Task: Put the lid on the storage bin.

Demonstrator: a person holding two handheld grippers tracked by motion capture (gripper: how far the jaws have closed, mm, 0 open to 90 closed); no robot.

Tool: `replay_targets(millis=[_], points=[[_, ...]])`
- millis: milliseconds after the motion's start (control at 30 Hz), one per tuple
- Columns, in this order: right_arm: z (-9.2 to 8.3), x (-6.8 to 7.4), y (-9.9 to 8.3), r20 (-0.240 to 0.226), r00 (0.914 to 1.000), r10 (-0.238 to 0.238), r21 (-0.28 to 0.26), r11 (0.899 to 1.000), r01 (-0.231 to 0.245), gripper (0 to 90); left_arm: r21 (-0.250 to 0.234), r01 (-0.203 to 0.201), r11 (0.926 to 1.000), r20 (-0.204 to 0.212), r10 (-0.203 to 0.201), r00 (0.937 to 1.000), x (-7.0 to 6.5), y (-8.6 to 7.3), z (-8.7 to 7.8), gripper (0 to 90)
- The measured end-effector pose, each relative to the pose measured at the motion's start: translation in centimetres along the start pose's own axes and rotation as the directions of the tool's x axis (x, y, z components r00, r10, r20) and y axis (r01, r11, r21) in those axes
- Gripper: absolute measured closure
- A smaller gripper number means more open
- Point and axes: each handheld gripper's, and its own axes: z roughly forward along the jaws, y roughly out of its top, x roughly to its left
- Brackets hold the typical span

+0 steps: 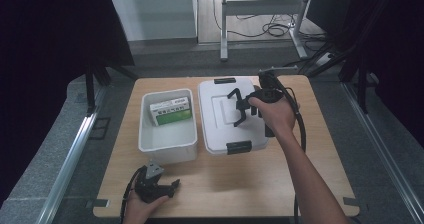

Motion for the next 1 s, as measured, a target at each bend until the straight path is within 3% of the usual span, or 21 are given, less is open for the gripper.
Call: replay_targets(millis=[1000], points=[[2.8, 3.8, 1.4, -0.003, 1.0, -0.007, 0.038, 0.999, 0.007, 84.2, -0.002, -0.002, 1.0, 0.003, 0.002, 1.0, 0.0, 0.0, 0.0, 12.3]])
